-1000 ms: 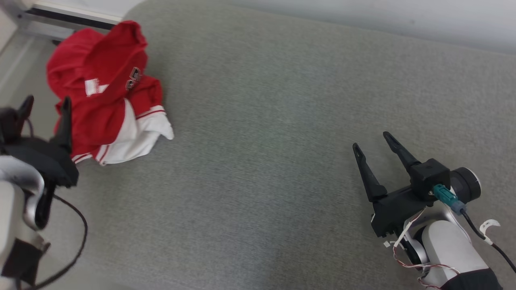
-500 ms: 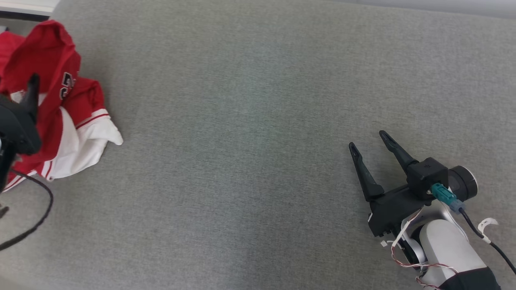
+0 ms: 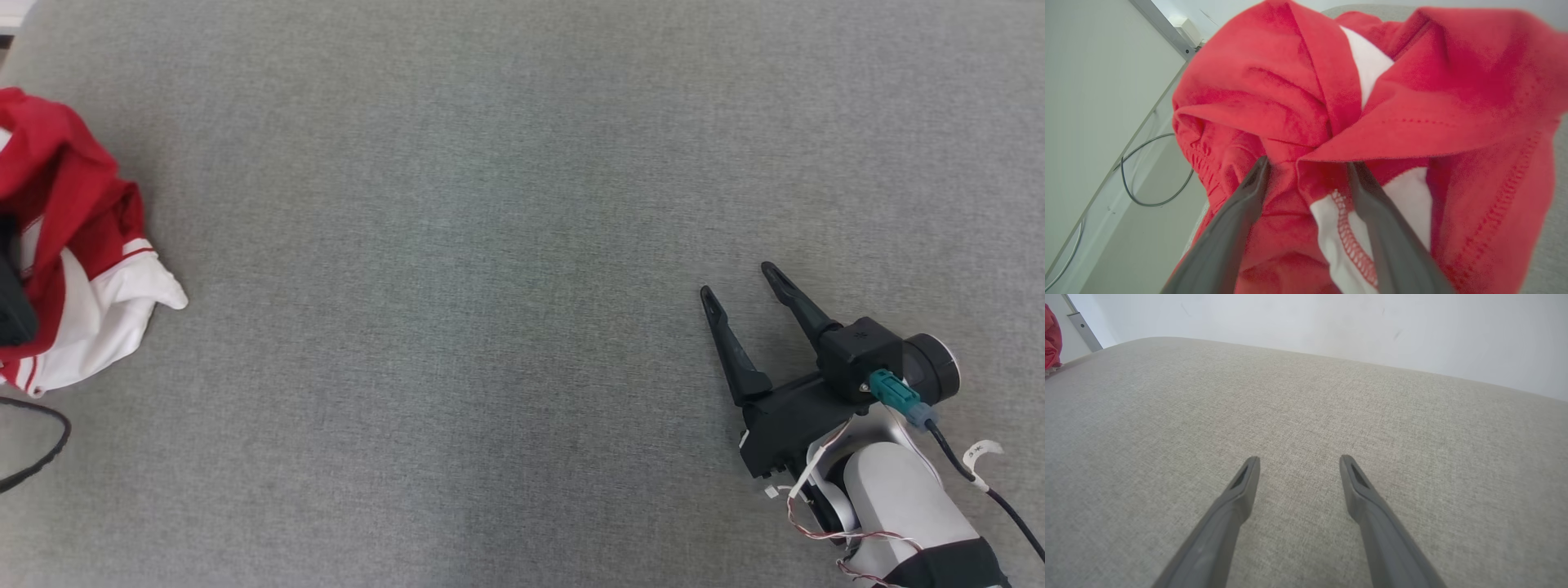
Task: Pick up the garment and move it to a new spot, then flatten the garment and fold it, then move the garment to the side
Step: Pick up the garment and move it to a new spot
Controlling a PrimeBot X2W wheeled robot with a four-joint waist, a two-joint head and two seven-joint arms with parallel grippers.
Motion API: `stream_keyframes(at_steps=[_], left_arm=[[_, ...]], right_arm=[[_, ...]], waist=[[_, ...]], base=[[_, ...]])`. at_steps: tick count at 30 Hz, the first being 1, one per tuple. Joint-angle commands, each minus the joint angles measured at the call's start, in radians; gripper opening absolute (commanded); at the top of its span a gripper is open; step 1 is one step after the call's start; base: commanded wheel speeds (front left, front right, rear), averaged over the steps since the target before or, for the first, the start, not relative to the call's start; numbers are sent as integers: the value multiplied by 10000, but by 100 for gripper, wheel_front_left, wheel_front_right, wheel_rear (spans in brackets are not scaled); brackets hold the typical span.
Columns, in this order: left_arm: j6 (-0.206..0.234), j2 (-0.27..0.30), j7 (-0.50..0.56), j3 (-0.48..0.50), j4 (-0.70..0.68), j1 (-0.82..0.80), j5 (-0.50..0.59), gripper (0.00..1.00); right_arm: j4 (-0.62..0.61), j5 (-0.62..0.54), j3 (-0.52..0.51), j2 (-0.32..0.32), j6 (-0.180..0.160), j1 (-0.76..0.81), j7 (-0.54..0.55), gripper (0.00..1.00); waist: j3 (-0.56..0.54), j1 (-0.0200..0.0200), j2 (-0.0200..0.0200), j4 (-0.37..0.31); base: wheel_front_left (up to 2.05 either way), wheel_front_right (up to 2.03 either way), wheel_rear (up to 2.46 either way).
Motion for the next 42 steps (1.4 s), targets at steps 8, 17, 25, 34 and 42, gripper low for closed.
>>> stream_keyframes(at_steps=[8, 17, 25, 34, 42], left_arm=[[-235, 217, -959, -255, 97, -654, 351, 0], [-412, -81, -2570, -1011, -934, -1172, 1107, 0], [-353, -814, -3371, -1560, -2318, -997, 1383, 0], [-392, -1490, -3253, -1938, -3602, -310, 993, 0], [-338, -2561, -3322, -2480, -4427, 484, 683, 0]], right_arm=[[271, 213, -120, 265, -18, 45, -290, 100], [840, 228, -131, 781, -18, 90, -629, 100], [1363, 237, -214, 1081, -18, 172, -931, 100], [1820, 319, -220, 1283, -18, 102, -1174, 100], [2158, 291, -381, 1486, -18, 117, -1351, 100]], waist=[[-401, -1, -2, -116], [-1132, -1, -2, -122], [-1691, -1, -2, -368], [-2063, -1, -2, -944], [-2195, -1, -2, -1783]], base=[[0, 0, 0], [0, 0, 0], [0, 0, 0], [0, 0, 0], [0, 0, 0]])
